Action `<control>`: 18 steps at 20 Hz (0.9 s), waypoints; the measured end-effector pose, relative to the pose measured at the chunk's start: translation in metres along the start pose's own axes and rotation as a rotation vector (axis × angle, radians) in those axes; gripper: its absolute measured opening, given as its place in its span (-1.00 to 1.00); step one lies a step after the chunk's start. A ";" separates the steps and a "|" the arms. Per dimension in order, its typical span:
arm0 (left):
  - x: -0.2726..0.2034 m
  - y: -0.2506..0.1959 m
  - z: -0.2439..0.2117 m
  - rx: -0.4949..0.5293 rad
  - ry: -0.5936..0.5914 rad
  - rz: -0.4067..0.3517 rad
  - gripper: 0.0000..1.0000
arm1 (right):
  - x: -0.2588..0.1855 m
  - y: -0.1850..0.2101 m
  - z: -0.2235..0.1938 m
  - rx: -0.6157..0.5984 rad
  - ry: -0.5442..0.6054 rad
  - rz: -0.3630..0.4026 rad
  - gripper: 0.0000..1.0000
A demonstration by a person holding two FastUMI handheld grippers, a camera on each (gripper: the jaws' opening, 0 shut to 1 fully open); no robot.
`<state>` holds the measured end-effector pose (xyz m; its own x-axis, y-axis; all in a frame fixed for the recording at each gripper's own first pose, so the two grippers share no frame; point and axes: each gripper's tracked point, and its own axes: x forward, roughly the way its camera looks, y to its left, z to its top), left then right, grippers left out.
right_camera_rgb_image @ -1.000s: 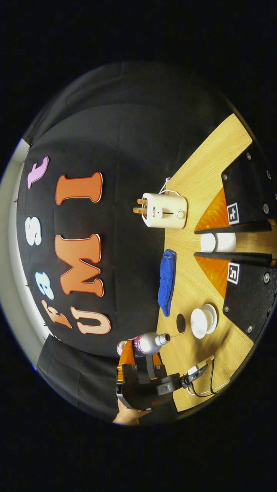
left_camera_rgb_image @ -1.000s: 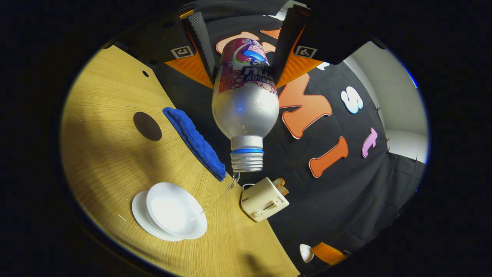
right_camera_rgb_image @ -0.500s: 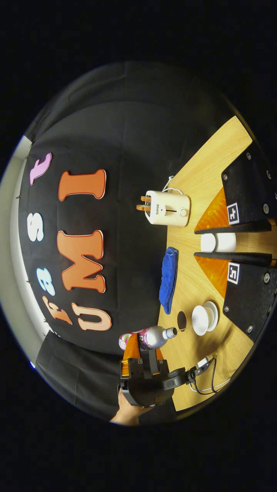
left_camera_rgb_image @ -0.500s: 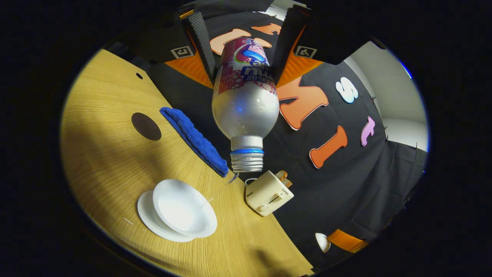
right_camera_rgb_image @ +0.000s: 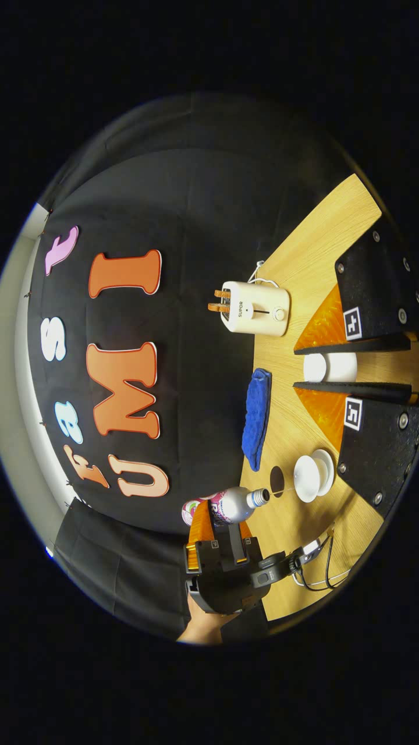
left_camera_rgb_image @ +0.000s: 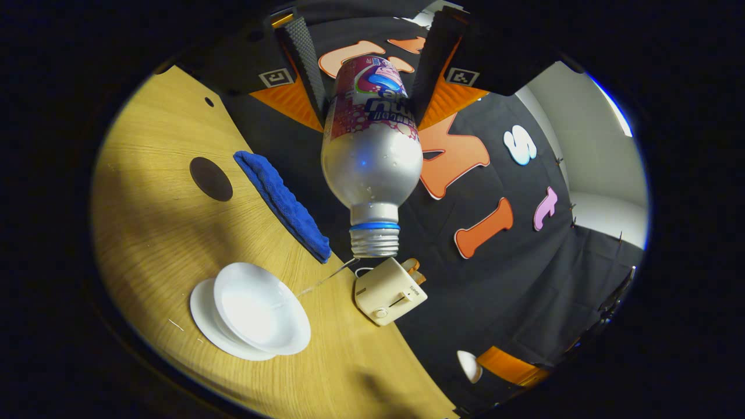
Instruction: Open the teacup lid with one hand, grasp the water bottle and pour water into the teacup with the other hand; after pouring, place the water bottle on the coaster and then close the teacup lid.
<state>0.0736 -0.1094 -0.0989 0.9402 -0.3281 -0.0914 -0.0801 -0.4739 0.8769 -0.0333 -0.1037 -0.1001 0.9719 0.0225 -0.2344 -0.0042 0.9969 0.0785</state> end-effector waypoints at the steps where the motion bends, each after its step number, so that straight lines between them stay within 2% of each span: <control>1: -0.001 0.003 -0.005 -0.044 0.014 0.023 0.59 | 0.002 0.004 0.000 0.005 0.001 0.007 -0.57; 2: -0.004 0.007 -0.011 -0.101 0.024 0.048 0.51 | 0.004 0.007 0.000 0.008 0.003 0.013 -0.57; 3: -0.005 0.009 -0.016 -0.167 0.036 0.075 0.58 | 0.007 0.012 0.000 0.005 0.007 0.018 -0.57; 6: -0.010 0.014 -0.035 -0.336 0.077 0.137 0.58 | 0.014 0.027 -0.002 -0.008 0.021 0.035 -0.57; 8: -0.015 0.014 -0.051 -0.478 0.114 0.166 0.49 | 0.020 0.040 -0.001 -0.012 0.021 0.051 -0.57; 9: -0.016 0.015 -0.058 -0.558 0.136 0.179 0.49 | 0.022 0.045 0.000 -0.015 0.024 0.059 -0.57; 10: -0.019 0.017 -0.066 -0.639 0.152 0.193 0.58 | 0.025 0.051 -0.001 -0.016 0.025 0.066 -0.57; 11: -0.022 0.018 -0.071 -0.711 0.164 0.209 0.49 | 0.028 0.056 0.001 -0.015 0.027 0.075 -0.57; 12: -0.023 0.020 -0.074 -0.772 0.174 0.224 0.58 | 0.031 0.063 0.001 -0.014 0.027 0.085 -0.57; 14: -0.022 0.021 -0.080 -0.900 0.190 0.244 0.48 | 0.036 0.075 0.003 -0.020 0.028 0.101 -0.57; 15: -0.019 0.019 -0.083 -0.973 0.199 0.247 0.58 | 0.038 0.080 0.004 -0.023 0.027 0.108 -0.57; 16: -0.018 0.017 -0.088 -1.050 0.210 0.254 0.48 | 0.041 0.086 0.005 -0.024 0.029 0.119 -0.57; 17: -0.017 0.015 -0.094 -1.131 0.225 0.262 0.58 | 0.043 0.091 0.005 -0.024 0.030 0.127 -0.57; 18: -0.019 0.008 -0.098 -1.206 0.234 0.262 0.58 | 0.046 0.098 0.004 -0.024 0.032 0.136 -0.57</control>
<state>0.0874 -0.0271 -0.0443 0.9878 -0.0877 0.1284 -0.0365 0.6718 0.7398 0.0121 -0.0052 -0.0990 0.9540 0.1597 -0.2537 -0.1416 0.9860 0.0882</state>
